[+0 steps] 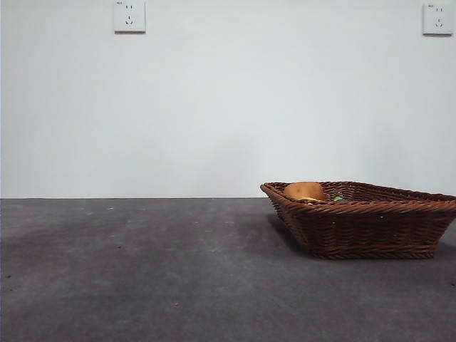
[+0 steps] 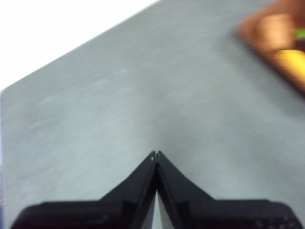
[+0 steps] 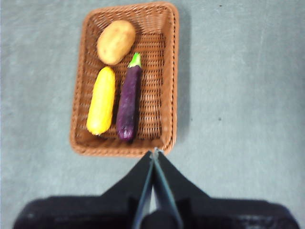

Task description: Help me put the vegetables on the table into the basket

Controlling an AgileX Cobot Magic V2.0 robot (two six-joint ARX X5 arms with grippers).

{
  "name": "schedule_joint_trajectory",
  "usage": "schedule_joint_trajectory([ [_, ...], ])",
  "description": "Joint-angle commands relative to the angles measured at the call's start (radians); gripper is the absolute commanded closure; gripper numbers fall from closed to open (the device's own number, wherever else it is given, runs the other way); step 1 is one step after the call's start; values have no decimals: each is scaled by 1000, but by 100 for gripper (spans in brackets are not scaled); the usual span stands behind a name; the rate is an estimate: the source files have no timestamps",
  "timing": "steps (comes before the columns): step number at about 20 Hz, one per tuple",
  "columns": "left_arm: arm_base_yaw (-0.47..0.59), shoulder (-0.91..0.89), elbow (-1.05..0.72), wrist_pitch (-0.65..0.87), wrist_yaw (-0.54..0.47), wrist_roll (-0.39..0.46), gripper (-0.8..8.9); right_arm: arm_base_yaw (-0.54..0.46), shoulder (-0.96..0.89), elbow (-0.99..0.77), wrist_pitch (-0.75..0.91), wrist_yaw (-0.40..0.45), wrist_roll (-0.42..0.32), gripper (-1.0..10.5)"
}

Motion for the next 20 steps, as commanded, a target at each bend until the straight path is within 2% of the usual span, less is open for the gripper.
schedule_joint_trajectory([
  [1,67,-137,-257,233,1,30,817,1,45,-5,25,3,-2,946],
  [4,144,-379,-726,663,2,53,817,1,116,-5,116,3,-2,946],
  [5,160,-449,-866,800,10,27,817,1,132,-5,147,3,-2,946],
  [7,187,-592,-1138,1056,95,-99,817,1,159,-5,224,5,-2,946],
  [9,200,-712,-1334,1194,125,-215,817,1,182,-5,309,6,-2,946],
  [12,220,-837,-1514,1226,125,-284,817,1,196,-5,429,6,-2,946],
  [15,238,-895,-1585,1193,99,-330,817,1,196,-5,518,6,-2,946],
  [20,271,-948,-1585,1086,99,-300,817,1,196,-5,566,6,-2,946],
])
